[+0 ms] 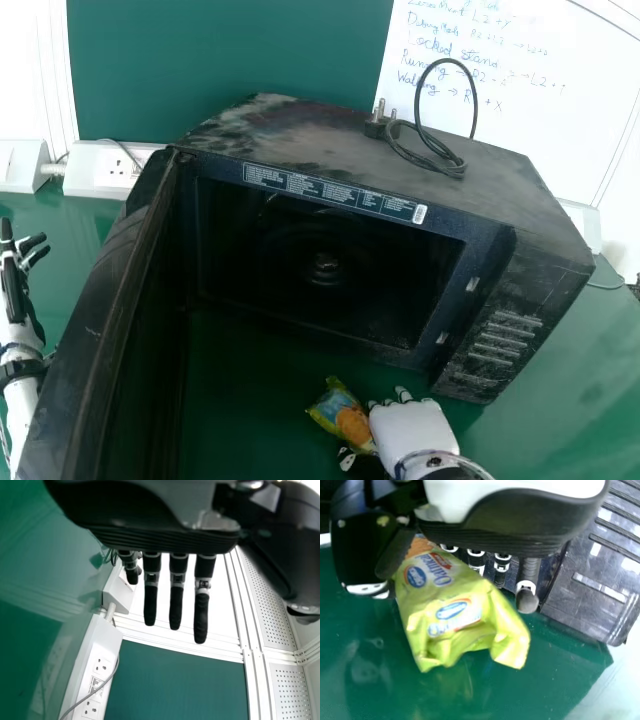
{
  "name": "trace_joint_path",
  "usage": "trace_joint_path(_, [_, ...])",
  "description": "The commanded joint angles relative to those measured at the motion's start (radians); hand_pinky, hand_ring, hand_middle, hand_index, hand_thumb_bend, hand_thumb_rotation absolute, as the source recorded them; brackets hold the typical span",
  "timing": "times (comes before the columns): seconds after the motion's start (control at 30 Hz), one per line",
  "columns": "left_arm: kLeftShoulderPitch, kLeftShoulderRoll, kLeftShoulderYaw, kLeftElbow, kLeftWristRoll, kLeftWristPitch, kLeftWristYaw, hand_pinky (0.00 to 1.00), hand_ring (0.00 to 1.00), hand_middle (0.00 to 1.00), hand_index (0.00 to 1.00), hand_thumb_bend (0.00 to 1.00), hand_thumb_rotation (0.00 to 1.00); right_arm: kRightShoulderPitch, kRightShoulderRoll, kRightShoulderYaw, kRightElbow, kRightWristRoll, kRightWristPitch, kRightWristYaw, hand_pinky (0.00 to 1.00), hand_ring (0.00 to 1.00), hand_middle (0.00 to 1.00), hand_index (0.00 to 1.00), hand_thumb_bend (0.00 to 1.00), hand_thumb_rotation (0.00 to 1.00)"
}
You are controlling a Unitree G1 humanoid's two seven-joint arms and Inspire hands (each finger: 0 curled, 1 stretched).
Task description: Put biscuit inside oven
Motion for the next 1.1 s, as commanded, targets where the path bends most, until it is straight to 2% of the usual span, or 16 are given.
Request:
trace_joint_path(0.0, [0.012, 0.001, 0.006, 0.002, -0.007, -0.017, -0.003, 0.72, 0.69, 0.71, 0.5, 0.5, 0.04, 0.004, 0.002, -0.025, -0.023, 0.048, 0.006, -0.012, 0.04, 0.12, 0.47, 0.69, 0.57, 0.0])
trace_joint_path(0.03, [0.012, 0.0, 0.006, 0.002, -0.006, -0.017, -0.002, 0.71, 0.68, 0.71, 0.5, 0.5, 0.04, 0.0, 0.002, -0.034, -0.031, 0.061, 0.008, -0.011, 0.05, 0.13, 0.47, 0.66, 0.57, 0.0])
trace_joint_path(0.1, [0.011, 0.0, 0.006, 0.002, -0.005, -0.014, 0.0, 0.72, 0.68, 0.7, 0.5, 0.5, 0.04, -0.013, 0.007, -0.049, -0.045, 0.079, 0.015, 0.001, 0.05, 0.13, 0.47, 0.54, 0.54, 0.0])
trace_joint_path(0.17, [0.011, 0.002, 0.006, 0.003, 0.0, -0.012, 0.002, 0.71, 0.68, 0.7, 0.5, 0.5, 0.04, -0.024, 0.015, -0.061, -0.058, 0.101, 0.02, -0.005, 0.06, 0.15, 0.47, 0.5, 0.53, 0.0])
trace_joint_path(0.63, [0.013, 0.0, 0.006, 0.006, -0.002, -0.014, 0.0, 0.72, 0.69, 0.72, 0.5, 0.5, 0.04, -0.155, 0.049, -0.073, -0.065, 0.104, 0.032, 0.018, 0.08, 0.16, 0.47, 0.49, 0.53, 0.0])
trace_joint_path(0.9, [0.013, -0.01, 0.003, -0.003, 0.0, -0.01, 0.012, 0.71, 0.68, 0.7, 0.5, 0.5, 0.04, -0.251, 0.063, -0.07, -0.032, 0.106, 0.049, 0.025, 0.06, 0.14, 0.47, 0.49, 0.53, 0.0])
trace_joint_path(1.07, [0.014, -0.014, 0.003, -0.005, -0.004, -0.014, 0.011, 0.71, 0.66, 0.69, 0.5, 0.5, 0.04, -0.31, 0.039, -0.06, 0.003, 0.089, 0.032, 0.01, 0.05, 0.13, 0.47, 0.49, 0.53, 0.0])
